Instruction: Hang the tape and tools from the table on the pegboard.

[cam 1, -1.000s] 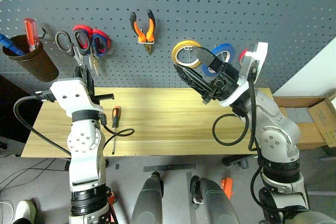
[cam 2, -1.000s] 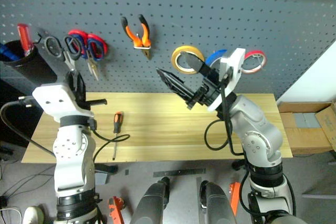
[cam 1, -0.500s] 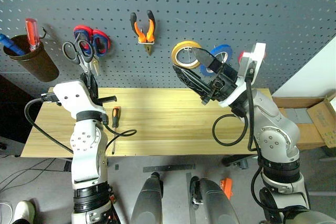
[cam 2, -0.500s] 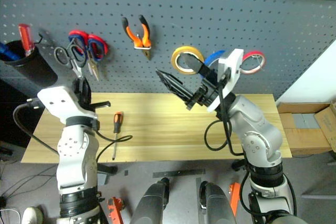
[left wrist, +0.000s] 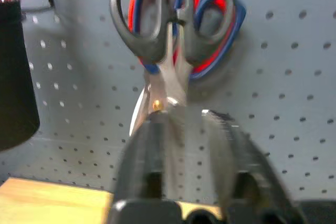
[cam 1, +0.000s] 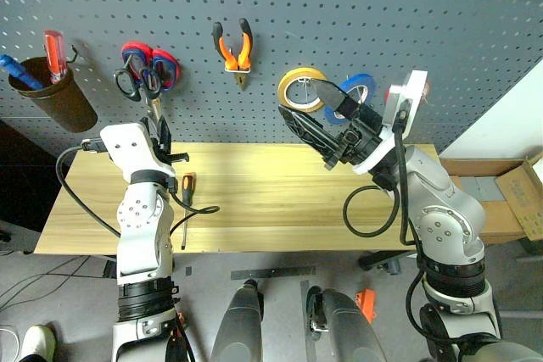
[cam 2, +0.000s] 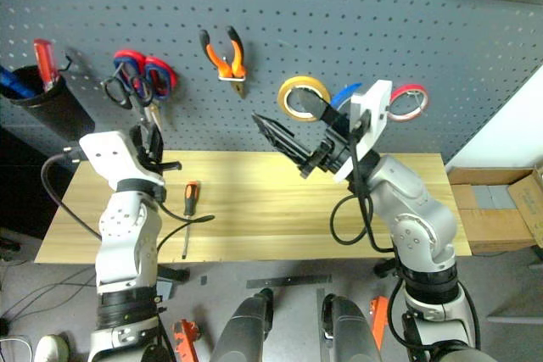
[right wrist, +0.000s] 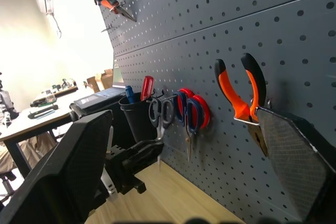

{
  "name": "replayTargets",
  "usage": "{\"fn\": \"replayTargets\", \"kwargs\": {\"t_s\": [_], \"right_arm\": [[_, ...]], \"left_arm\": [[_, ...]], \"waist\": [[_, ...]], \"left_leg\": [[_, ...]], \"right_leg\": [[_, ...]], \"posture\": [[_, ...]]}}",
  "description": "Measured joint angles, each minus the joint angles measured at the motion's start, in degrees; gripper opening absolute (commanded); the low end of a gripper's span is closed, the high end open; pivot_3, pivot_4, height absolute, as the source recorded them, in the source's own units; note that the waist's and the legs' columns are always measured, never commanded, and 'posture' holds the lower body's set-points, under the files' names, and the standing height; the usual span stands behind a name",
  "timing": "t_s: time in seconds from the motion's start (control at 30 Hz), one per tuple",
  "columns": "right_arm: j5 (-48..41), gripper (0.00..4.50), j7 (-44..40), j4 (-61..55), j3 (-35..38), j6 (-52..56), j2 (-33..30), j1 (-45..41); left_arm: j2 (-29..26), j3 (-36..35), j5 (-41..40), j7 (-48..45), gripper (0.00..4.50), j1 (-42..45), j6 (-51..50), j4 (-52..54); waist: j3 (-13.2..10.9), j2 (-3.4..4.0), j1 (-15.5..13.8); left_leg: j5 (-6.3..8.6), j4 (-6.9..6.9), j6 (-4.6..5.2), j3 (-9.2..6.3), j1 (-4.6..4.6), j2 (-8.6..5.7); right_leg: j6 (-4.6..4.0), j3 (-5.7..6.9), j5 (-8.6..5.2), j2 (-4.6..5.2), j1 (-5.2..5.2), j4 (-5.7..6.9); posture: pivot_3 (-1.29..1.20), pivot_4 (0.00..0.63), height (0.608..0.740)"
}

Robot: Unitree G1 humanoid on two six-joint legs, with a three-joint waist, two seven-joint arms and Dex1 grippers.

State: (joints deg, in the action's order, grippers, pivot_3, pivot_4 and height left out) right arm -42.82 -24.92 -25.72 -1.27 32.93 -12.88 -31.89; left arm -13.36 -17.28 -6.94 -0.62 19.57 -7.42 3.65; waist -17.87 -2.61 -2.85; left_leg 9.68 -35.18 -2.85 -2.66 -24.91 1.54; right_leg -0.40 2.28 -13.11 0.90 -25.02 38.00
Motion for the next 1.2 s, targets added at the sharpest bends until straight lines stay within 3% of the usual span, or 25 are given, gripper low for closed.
{"fn": "replayTargets", "kwargs": {"t_s": [0.23, 0.37, 0.53, 0.77, 1.2], "right_arm": [[0.0, 4.50, -0.2, -0.9, -0.1, 0.1, -0.4, 1.2], [0.3, 4.50, -1.4, -1.2, -1.1, 0.0, -0.9, 2.8], [8.7, 4.50, -6.0, 0.6, -10.3, -2.3, -3.8, 4.3], [17.4, 4.50, -10.7, 7.5, -20.7, -4.6, -1.0, 1.7], [24.7, 4.50, -13.8, 12.8, -23.3, -5.6, 1.0, 0.6]], "left_arm": [[1.2, 0.7, -0.3, -1.1, 4.43, -6.3, 0.2, 0.5], [3.8, 1.3, -0.2, -0.5, 4.43, -14.5, -0.6, 1.4], [5.9, 0.1, -0.4, 2.3, 4.43, -19.7, -2.9, 3.0], [-1.4, -2.4, -2.0, 0.0, 4.43, -12.7, -8.5, -4.2], [-5.7, -0.5, -5.3, -11.0, 4.43, 1.2, -12.1, -28.9]], "waist": [[0.2, 0.02, 0.3], [0.2, 0.01, 0.6], [0.2, 0.02, 1.2], [0.1, 0.07, 1.2], [-0.5, 0.01, 1.4]], "left_leg": [[0.01, 0.02, 0.01, 0.12, 0.02, 0.01], [0.01, 0.01, 0.01, 0.14, 0.07, 0.11], [-0.11, 0.01, 0.21, 0.41, 0.10, 0.24], [-0.20, 0.01, 0.33, 1.05, 0.08, 0.40], [-0.19, 0.09, 0.34, 1.26, 0.00, 0.67]], "right_leg": [[-0.01, -0.10, 0.00, 0.02, -0.01, -0.03], [-0.02, -0.06, 0.01, 0.01, 0.01, 0.02], [-0.05, 0.01, 0.07, 0.01, 0.04, 0.03], [-0.07, 0.08, 0.10, 0.03, 0.03, 0.02], [0.01, -0.01, 0.08, 0.16, -0.05, -0.10]], "posture": [[0.10, 0.254, 0.740], [0.09, 0.267, 0.740], [0.10, 0.292, 0.740], [0.11, 0.326, 0.740], [0.06, 0.372, 0.740]]}}
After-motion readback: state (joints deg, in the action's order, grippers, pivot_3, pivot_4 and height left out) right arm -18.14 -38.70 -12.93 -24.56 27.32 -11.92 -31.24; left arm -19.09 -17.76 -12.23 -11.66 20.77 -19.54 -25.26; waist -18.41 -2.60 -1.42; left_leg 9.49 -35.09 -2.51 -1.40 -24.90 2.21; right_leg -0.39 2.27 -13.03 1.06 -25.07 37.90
